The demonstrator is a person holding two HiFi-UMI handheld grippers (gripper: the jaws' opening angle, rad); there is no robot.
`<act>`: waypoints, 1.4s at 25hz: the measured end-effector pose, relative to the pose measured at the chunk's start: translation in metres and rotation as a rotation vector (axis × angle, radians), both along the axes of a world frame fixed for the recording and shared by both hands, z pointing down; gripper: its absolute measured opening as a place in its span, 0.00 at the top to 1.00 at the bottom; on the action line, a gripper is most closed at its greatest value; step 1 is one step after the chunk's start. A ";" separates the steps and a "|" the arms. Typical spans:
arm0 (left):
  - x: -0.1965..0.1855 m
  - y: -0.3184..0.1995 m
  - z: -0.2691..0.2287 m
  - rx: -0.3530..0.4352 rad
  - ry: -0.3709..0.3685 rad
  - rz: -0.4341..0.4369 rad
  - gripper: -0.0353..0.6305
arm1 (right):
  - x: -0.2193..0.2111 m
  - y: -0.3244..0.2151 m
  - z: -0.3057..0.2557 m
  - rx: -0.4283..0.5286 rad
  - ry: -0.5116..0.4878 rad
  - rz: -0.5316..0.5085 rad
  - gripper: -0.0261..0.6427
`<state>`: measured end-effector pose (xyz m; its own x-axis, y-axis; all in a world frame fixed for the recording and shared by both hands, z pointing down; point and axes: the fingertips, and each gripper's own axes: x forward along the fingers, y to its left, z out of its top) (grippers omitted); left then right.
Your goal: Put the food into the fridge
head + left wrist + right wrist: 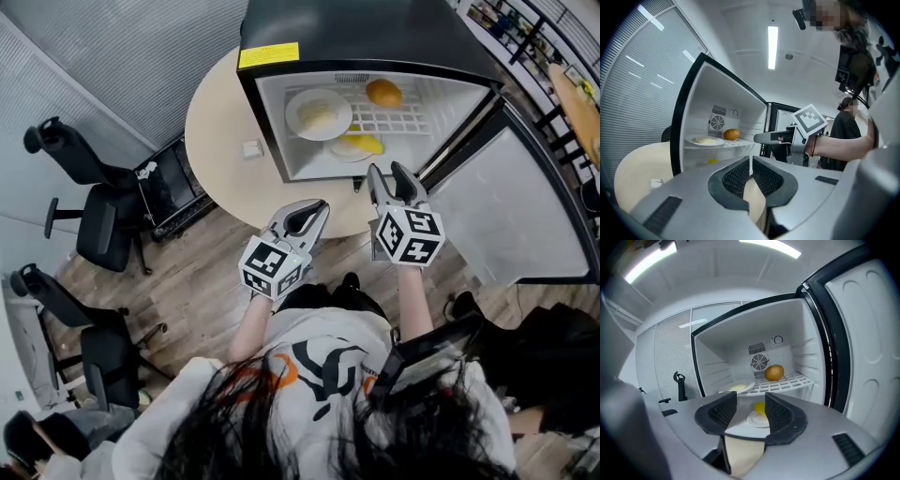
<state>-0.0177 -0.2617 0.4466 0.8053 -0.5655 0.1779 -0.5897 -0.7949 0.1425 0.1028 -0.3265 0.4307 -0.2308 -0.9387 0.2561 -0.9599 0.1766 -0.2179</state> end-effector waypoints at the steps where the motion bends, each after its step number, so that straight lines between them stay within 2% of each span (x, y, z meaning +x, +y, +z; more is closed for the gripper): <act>1: -0.003 0.002 0.001 -0.002 0.001 0.004 0.93 | -0.003 0.006 0.002 -0.004 -0.006 0.002 0.68; 4: -0.009 0.008 0.003 -0.008 0.005 0.016 0.93 | -0.012 0.025 0.010 -0.013 -0.034 0.010 0.75; 10: -0.016 0.024 0.014 -0.033 0.011 0.059 0.93 | -0.028 0.060 0.023 -0.044 -0.062 0.034 0.81; 19: -0.011 0.052 0.022 -0.067 0.030 0.104 0.93 | -0.043 0.101 0.039 -0.105 -0.079 0.032 0.84; 27: -0.009 0.062 0.013 -0.060 0.052 0.083 0.93 | -0.054 0.116 0.035 -0.111 -0.079 -0.013 0.86; 35: 0.008 0.104 0.009 -0.059 0.035 0.039 0.93 | -0.037 0.160 0.037 -0.125 -0.088 -0.058 0.86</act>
<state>-0.0101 -0.1574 0.4556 0.8326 -0.5233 0.1814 -0.5526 -0.8066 0.2097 0.0661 -0.1667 0.4679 -0.3107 -0.8850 0.3467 -0.9251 0.1978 -0.3242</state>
